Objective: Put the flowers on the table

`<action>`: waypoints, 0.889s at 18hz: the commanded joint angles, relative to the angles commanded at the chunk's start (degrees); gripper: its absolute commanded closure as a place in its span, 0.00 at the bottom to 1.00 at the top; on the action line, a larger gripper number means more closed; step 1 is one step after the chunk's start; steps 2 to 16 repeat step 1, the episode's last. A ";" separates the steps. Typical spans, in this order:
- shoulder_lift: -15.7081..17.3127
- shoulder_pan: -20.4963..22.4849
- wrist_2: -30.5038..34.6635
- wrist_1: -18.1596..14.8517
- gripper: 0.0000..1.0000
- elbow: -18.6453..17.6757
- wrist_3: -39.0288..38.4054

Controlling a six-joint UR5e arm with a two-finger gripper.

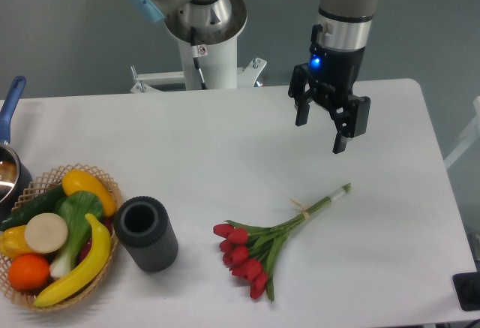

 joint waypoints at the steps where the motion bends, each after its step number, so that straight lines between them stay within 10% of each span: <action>1: 0.00 0.09 -0.09 0.00 0.00 0.00 -0.09; 16: 0.00 0.09 -0.09 0.00 0.00 0.00 -0.09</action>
